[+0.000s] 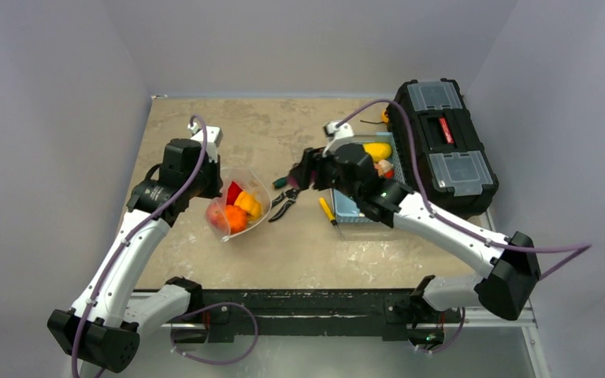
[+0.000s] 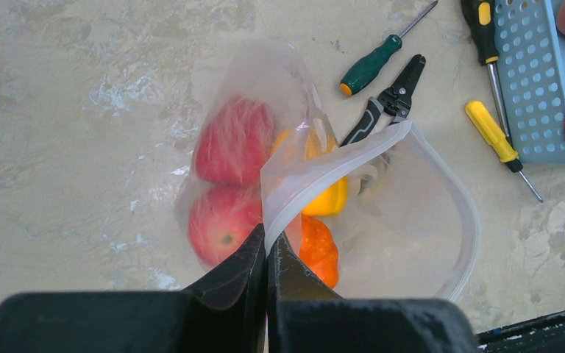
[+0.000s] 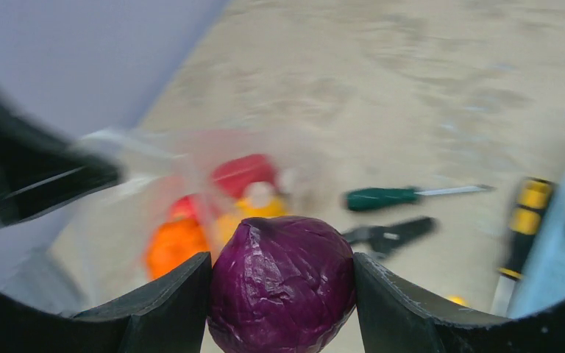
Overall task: Place the food in the zip-top bag and seal the zipper
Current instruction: Pick up the fake vegetable from the bin, then place the fake vegetable in the zipper food storage bag.
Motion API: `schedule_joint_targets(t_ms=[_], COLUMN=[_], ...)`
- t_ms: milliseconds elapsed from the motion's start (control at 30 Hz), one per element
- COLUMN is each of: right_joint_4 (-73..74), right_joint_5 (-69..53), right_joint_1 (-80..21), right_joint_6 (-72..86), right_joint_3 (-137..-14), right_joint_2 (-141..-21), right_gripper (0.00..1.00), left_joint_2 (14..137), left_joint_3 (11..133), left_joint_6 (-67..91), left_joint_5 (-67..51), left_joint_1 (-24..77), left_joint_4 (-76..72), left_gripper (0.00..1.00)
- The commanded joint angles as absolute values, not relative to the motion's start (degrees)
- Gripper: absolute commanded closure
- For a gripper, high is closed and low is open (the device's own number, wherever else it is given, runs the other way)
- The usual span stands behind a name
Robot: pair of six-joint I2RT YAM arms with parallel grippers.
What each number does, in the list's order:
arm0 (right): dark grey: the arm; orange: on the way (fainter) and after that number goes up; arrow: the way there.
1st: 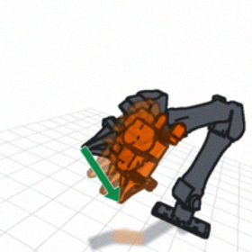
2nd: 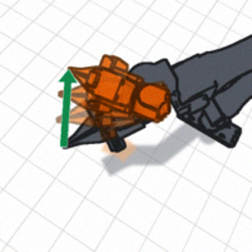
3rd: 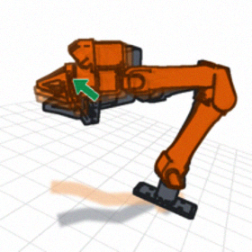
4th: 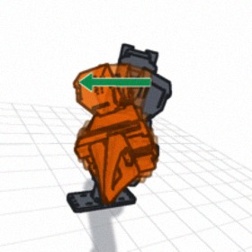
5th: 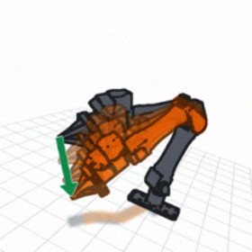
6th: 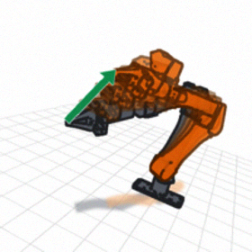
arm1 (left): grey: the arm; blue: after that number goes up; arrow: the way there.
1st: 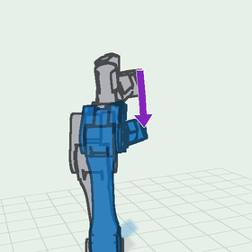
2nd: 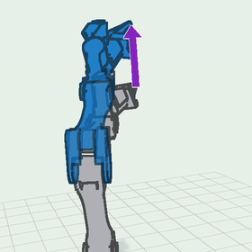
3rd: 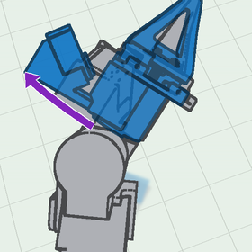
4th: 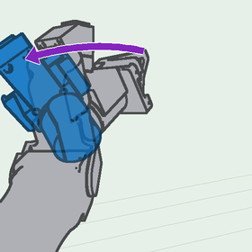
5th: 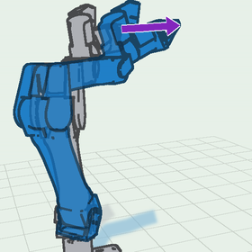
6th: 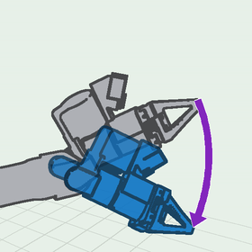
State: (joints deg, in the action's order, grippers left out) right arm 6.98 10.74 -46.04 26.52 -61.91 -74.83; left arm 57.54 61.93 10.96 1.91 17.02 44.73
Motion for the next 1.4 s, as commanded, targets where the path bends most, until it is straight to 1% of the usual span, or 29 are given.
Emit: schedule_joint_targets(t_ms=[0, 100, 233, 433, 600, 733, 767, 833, 867, 933, 1133, 1233, 1333, 1367], right_joint_4=[-8.61, -10.92, -12.31, -19.96, -29.13, -34.26, -34.84, -34.45, -33.51, -32.31, -29.13, -27.05, -24.41, -23.36], right_joint_5=[0.68, 0.23, 1.28, 9.48, 15.26, 17.84, 17.83, 17.75, 17.70, 17.12, 15.22, 15.23, 15.99, 16.04], right_joint_1=[-56.35, -59.90, -61.69, -62.29, -62.32, -62.41, -62.40, -62.45, -62.48, -62.51, -62.51, -62.51, -62.50, -62.51], right_joint_6=[24.51, 23.26, 23.94, 25.78, 27.45, 26.90, 26.79, 26.76, 26.85, 26.66, 26.28, 26.12, 25.85, 25.77], right_joint_3=[-66.08, -69.12, -71.88, -70.00, -67.39, -66.38, -66.48, -67.43, -68.27, -69.39, -70.42, -70.56, -71.10, -71.54], right_joint_2=[-77.74, -81.97, -87.55, -93.29, -96.16, -98.65, -99.30, -100.73, -101.47, -102.81, -103.41, -102.79, -102.10, -101.93], right_gripper=[1.00, 1.00, 1.00, 1.00, 1.00, 1.00, 0.99, 0.87, 0.83, 0.72, 0.35, 0.22, 0.13, 0.12], left_joint_2=[57.49, 57.29, 56.66, 54.76, 54.20, 54.21, 54.19, 54.15, 54.23, 54.28, 54.16, 54.15, 54.15, 54.21], left_joint_3=[63.62, 63.63, 63.55, 62.79, 62.34, 62.23, 62.23, 62.23, 62.23, 62.23, 62.27, 62.32, 62.31, 62.24], left_joint_6=[11.34, 11.25, 11.25, 11.29, 10.95, 10.56, 10.48, 10.46, 10.46, 10.46, 10.71, 10.80, 10.81, 10.81], left_joint_5=[1.57, 1.67, 1.87, 0.74, -1.80, -4.14, -4.47, -4.70, -4.62, -4.66, -2.95, -2.37, -1.92, -1.77], left_joint_1=[17.05, 17.05, 17.05, 17.05, 17.05, 17.05, 17.05, 17.05, 17.05, 17.05, 17.05, 17.05, 17.05, 17.05], left_joint_4=[44.20, 44.13, 44.05, 42.75, 41.67, 41.15, 41.05, 41.04, 40.97, 41.00, 41.31, 41.45, 41.55, 41.57], left_gripper=[1.00, 1.00, 1.00, 1.00, 1.00, 1.00, 1.00, 1.00, 1.00, 1.00, 1.00, 1.00, 1.00, 1.00])
